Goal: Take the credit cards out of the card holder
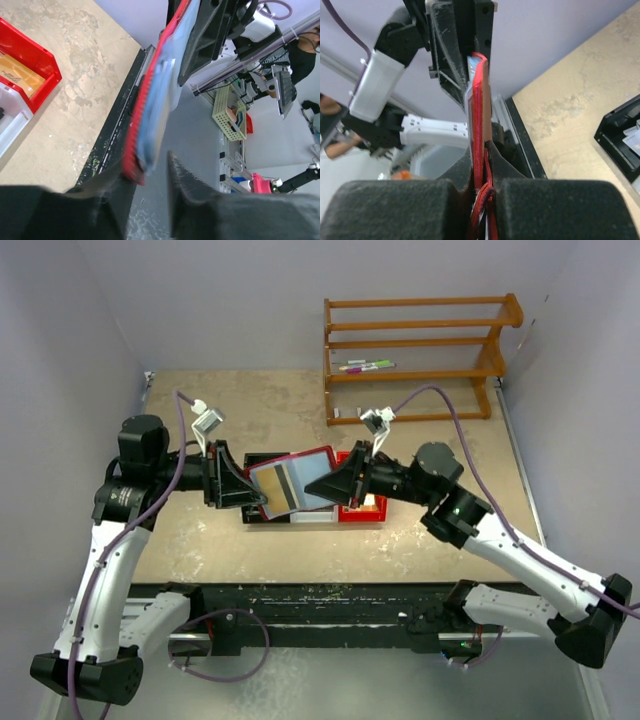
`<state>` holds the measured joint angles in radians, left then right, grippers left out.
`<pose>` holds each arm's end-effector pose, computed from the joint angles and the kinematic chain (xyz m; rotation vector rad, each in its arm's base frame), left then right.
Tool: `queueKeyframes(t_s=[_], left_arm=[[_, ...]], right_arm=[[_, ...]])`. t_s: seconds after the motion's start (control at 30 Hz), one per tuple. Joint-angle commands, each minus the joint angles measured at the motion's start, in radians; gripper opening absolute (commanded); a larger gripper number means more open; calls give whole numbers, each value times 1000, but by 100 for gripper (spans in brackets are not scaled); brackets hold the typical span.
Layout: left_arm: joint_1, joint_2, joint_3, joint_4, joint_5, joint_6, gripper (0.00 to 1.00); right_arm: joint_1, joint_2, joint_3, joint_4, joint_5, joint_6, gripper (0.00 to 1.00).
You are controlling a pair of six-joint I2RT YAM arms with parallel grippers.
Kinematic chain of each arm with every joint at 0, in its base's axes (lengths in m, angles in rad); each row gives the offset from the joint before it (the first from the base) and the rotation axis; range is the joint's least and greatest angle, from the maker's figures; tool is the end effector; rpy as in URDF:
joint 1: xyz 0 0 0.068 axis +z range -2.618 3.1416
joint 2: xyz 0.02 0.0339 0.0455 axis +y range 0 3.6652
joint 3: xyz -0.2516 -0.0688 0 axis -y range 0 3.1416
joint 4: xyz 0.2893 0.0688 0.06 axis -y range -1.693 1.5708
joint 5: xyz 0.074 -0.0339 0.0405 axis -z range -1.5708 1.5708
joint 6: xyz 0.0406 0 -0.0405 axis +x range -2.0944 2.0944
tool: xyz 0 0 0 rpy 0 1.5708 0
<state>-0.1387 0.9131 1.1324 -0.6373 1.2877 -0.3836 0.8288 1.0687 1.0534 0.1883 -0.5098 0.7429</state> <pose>0.2061 -0.0681 0.3995 0.6474 1.8810 -1.5965 0.1860 0.2322 0.4085 -0.5532 1.5462 1.6092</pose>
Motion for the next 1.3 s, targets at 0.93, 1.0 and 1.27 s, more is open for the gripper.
queueKeyframes(t_s=[0.93, 1.0, 1.27], left_arm=[[10, -123, -324, 1042, -124, -862, 62], [10, -128, -324, 1031, -128, -856, 56], [10, -148, -331, 965, -149, -814, 25]], right_arm=[[47, -51, -359, 761, 242, 402, 0], [53, -48, -363, 760, 250, 399, 0], [89, -4, -358, 773, 270, 394, 0]])
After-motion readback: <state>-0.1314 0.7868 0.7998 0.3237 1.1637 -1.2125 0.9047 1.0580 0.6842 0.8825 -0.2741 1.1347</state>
